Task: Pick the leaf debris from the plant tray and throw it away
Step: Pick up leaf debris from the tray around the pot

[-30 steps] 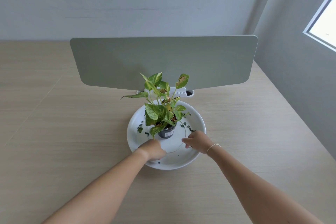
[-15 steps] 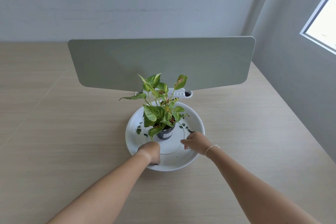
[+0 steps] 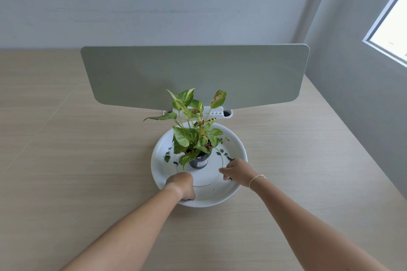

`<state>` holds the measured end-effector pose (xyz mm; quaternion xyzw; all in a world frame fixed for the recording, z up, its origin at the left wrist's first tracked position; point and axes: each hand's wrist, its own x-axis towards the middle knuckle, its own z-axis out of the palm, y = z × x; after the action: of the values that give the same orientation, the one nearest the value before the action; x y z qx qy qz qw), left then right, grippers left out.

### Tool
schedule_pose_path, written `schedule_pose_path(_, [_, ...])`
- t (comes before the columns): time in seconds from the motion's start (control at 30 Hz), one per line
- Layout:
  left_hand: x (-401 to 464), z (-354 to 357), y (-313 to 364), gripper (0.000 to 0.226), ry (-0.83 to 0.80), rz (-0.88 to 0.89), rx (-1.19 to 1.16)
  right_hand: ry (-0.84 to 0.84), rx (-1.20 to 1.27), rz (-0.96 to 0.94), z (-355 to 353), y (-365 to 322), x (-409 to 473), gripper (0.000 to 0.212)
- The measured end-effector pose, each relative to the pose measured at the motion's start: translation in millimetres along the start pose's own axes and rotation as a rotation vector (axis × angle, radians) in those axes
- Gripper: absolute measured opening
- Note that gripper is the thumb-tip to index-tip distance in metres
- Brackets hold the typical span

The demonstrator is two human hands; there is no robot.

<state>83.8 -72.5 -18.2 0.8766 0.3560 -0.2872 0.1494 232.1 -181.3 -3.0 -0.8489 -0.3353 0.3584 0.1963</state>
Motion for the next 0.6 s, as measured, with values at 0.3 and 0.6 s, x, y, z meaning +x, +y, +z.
schedule_pose_path(0.3, [-1, -6, -4, 0.034, -0.042, 0.036, -0.204, 0.069, -0.093, 0.034, -11, 1, 4, 0.038])
schedule_pose_path(0.6, [5, -5, -13, 0.036, -0.121, 0.007, -0.793, 0.093, -0.567, -0.02, -4, -1, 9, 0.021])
